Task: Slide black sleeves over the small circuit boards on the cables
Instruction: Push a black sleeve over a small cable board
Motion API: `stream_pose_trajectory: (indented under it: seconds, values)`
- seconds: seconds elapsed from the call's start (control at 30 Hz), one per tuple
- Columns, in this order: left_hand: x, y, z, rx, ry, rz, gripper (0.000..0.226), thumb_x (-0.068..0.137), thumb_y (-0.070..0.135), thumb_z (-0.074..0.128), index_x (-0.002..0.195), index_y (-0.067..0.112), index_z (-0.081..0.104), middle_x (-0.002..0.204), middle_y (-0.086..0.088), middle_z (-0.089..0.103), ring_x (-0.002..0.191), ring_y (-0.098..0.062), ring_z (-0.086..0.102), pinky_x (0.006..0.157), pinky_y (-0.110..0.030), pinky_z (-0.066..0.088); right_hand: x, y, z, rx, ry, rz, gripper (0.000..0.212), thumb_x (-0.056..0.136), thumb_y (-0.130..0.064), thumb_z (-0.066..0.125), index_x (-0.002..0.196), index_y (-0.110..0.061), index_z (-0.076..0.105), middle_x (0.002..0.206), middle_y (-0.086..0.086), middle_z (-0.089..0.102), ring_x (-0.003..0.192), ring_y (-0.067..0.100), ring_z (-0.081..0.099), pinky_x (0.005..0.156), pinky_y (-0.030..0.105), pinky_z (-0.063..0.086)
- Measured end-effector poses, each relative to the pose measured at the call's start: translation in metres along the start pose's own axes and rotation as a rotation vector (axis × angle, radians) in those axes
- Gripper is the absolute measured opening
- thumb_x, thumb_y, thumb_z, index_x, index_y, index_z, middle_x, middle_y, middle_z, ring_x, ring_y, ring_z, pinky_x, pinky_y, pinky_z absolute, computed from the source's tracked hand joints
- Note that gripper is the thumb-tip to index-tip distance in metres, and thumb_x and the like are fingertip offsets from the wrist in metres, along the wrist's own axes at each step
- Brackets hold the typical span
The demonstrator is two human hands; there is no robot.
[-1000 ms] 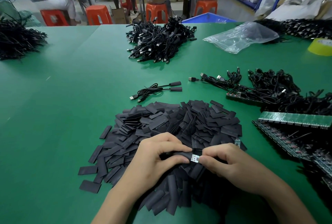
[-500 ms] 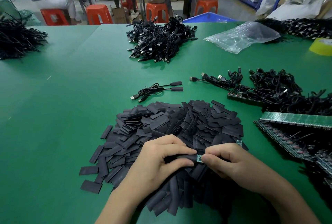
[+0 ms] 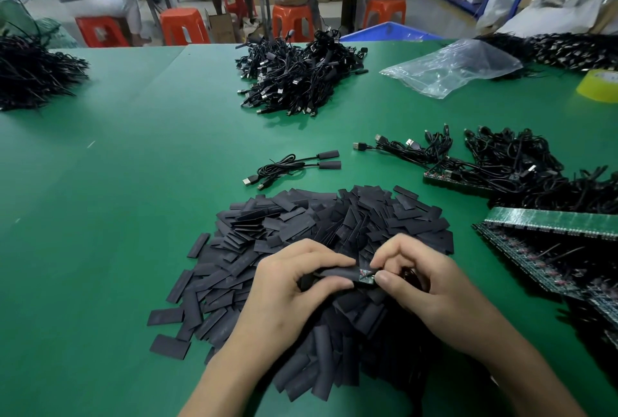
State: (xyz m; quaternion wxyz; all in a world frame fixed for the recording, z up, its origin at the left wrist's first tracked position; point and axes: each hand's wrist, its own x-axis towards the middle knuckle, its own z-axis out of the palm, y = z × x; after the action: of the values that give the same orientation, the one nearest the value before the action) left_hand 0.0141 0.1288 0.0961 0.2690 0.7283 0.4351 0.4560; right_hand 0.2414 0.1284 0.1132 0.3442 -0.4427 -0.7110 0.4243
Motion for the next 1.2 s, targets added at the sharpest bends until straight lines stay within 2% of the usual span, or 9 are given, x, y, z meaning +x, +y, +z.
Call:
stream_pose_trajectory:
  seconds: [0.13, 0.2, 0.37, 0.53, 0.73, 0.9, 1.2]
  values:
    - [-0.001, 0.002, 0.004, -0.028, 0.053, -0.039, 0.018, 0.084, 0.022, 0.082, 0.102, 0.025, 0.081, 0.098, 0.013, 0.073, 0.096, -0.011, 0.07, 0.085, -0.018, 0.05, 0.0, -0.004, 0.005, -0.113, 0.17, -0.094, 0.002, 0.09, -0.026, 0.068, 0.09, -0.027, 0.067, 0.077, -0.011, 0.064, 0.068, 0.008, 0.061, 0.064, 0.015, 0.042]
    - [-0.001, 0.003, 0.007, -0.048, 0.072, -0.061, 0.019, 0.083, 0.02, 0.083, 0.102, 0.024, 0.081, 0.097, 0.012, 0.073, 0.095, -0.011, 0.07, 0.085, -0.017, 0.049, 0.0, -0.004, 0.007, -0.211, 0.224, -0.157, 0.008, 0.09, -0.022, 0.069, 0.086, -0.028, 0.066, 0.08, -0.014, 0.065, 0.074, 0.008, 0.064, 0.065, 0.012, 0.042]
    - [-0.002, 0.006, 0.013, -0.081, 0.077, -0.081, 0.017, 0.085, 0.023, 0.081, 0.102, 0.025, 0.08, 0.097, 0.012, 0.074, 0.095, -0.013, 0.071, 0.084, -0.016, 0.049, 0.001, -0.003, 0.011, -0.367, 0.295, -0.282, 0.009, 0.091, -0.022, 0.069, 0.087, -0.028, 0.065, 0.083, -0.015, 0.063, 0.075, 0.008, 0.064, 0.065, 0.026, 0.048]
    - [-0.003, 0.009, 0.014, -0.091, 0.107, -0.092, 0.015, 0.085, 0.027, 0.078, 0.099, 0.024, 0.08, 0.097, 0.015, 0.075, 0.096, -0.011, 0.072, 0.086, -0.015, 0.048, 0.0, -0.001, 0.012, -0.419, 0.312, -0.345, 0.006, 0.096, -0.028, 0.065, 0.091, -0.029, 0.067, 0.084, -0.015, 0.063, 0.075, 0.006, 0.064, 0.064, 0.03, 0.05]
    - [-0.003, 0.009, 0.014, -0.112, 0.12, -0.13, 0.014, 0.085, 0.022, 0.079, 0.099, 0.025, 0.079, 0.097, 0.015, 0.075, 0.096, -0.01, 0.071, 0.085, -0.014, 0.048, 0.0, 0.0, 0.012, -0.46, 0.321, -0.376, 0.004, 0.095, -0.024, 0.068, 0.093, -0.025, 0.072, 0.085, -0.012, 0.065, 0.073, 0.011, 0.065, 0.061, 0.037, 0.052]
    - [-0.004, 0.009, 0.015, -0.134, 0.115, -0.149, 0.017, 0.086, 0.017, 0.08, 0.1, 0.028, 0.079, 0.099, 0.012, 0.076, 0.099, -0.013, 0.072, 0.085, -0.015, 0.049, 0.0, 0.0, 0.012, -0.503, 0.322, -0.388, 0.005, 0.095, -0.022, 0.069, 0.092, -0.024, 0.073, 0.084, -0.013, 0.064, 0.073, 0.01, 0.064, 0.061, 0.036, 0.052]
    - [-0.003, 0.008, 0.013, -0.116, 0.084, -0.116, 0.015, 0.085, 0.021, 0.081, 0.099, 0.026, 0.079, 0.097, 0.014, 0.076, 0.097, -0.011, 0.072, 0.085, -0.014, 0.049, -0.001, 0.002, 0.012, -0.508, 0.321, -0.403, 0.004, 0.096, -0.022, 0.07, 0.094, -0.024, 0.073, 0.087, -0.014, 0.064, 0.077, 0.007, 0.065, 0.064, 0.033, 0.052]
